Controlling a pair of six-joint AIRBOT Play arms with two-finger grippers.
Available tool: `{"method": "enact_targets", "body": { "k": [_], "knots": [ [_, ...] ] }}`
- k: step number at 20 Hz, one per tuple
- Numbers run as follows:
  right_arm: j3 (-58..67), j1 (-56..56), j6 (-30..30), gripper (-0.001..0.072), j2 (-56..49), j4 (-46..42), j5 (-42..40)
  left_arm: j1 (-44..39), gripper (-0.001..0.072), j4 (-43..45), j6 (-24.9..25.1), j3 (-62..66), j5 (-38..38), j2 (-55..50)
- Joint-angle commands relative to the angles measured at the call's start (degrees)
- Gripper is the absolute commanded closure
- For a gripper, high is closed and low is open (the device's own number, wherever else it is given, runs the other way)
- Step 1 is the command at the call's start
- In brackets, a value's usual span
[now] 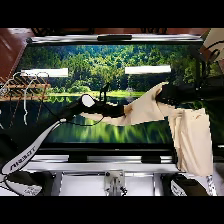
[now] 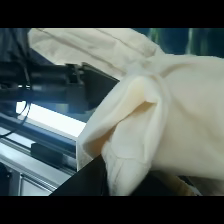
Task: Fold the shirts.
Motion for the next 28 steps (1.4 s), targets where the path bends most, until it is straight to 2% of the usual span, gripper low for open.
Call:
{"method": "enact_targets", "body": {
  "k": [1,4,7,9,13,16,19,22,23,25,26,28],
  "knots": [
    [0.07,0.07,2.97,0.0648,2.71,1.7,1.29,-4.55,0.0674,-6.67,3.69,0.72,3.13,-2.64],
    [0.07,0.09,3.91,0.0648,2.71,2.29,2.32,-0.55,0.0675,-3.39,4.15,0.68,-0.87,-1.64],
    [0.07,0.28,3.89,0.0648,1.09,2.19,1.51,7.45,0.0675,5.07,3.65,0.68,-6.91,3.39],
    [0.07,3.13,3.37,0.0648,-1.51,1.44,-1.95,13.64,0.0675,9.77,3.26,0.68,-10.14,8.79],
    [0.07,14.27,3.21,0.0648,-10.4,1.03,-15.96,27.58,0.0675,14.21,3.3,0.68,-16.06,21.77],
    [0.07,22.93,3.19,0.0648,-19.71,1.64,-27.82,37.77,0.0675,14.43,3.3,0.68,-20.63,31.19],
    [0.07,28.98,0.94,0.0648,-29.22,8.7,-41.31,44.68,0.0674,14.6,3.28,0.68,-26.32,38.64],
    [0.09,30.97,-1.36,0.0647,-36.26,18.84,-47.28,46.88,0.0674,17.29,3.06,0.55,-30.12,44.57],
    [0.07,31.26,-3.04,0.0616,-37.86,22.84,-47.84,46.84,0.0674,18.62,1.84,0.31,-30.4,45.92],
    [0.07,31.23,-9.51,0.0096,-39.65,33.35,-48.87,46.77,0.0674,19.1,0.87,-0.96,-30.4,48.02],
    [0.07,30.77,-12.28,0.0094,-39.56,36.54,-49.07,46.77,0.0675,19.12,0.87,-1.75,-30.4,48.46],
    [0.07,28.87,-13.42,0.0094,-38.29,36.15,-46.8,46.8,0.0674,19.12,0.9,-3.76,-30.38,48.68]
  ]
}}
